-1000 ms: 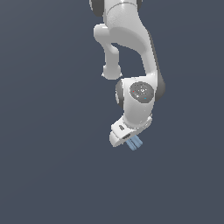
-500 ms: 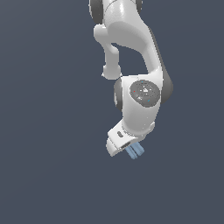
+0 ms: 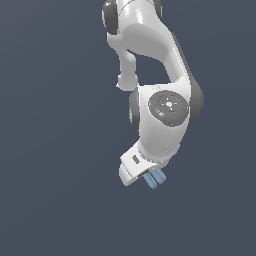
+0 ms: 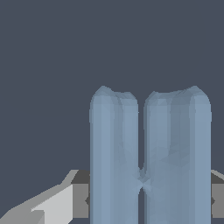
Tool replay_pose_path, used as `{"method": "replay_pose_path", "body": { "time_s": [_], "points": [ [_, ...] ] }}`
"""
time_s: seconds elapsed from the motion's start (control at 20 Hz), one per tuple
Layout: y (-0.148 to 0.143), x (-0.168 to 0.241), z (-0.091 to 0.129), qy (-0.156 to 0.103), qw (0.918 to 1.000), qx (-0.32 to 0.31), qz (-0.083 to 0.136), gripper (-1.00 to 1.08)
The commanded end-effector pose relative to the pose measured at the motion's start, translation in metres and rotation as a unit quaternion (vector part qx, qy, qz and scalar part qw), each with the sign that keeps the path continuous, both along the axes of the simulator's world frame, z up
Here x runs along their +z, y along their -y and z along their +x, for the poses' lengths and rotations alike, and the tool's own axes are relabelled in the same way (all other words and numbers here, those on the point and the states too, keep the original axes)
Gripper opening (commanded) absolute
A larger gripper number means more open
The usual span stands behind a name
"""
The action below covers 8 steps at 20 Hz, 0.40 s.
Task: Pick up the object and move it to a goal position.
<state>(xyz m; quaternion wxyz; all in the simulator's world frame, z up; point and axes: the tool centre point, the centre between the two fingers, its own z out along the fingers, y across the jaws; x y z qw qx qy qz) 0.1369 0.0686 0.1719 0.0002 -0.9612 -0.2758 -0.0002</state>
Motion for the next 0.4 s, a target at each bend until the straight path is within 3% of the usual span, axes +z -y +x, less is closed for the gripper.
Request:
{"method": "replay_pose_path", "body": {
  "time_s": [0.0, 0.35],
  "points": [
    [0.0005, 0.0028, 0.0037, 0.0, 1.0, 0.0, 0.0, -1.0],
    [0.0011, 0.0052, 0.0074, 0.0, 1.0, 0.0, 0.0, -1.0]
  ]
}}
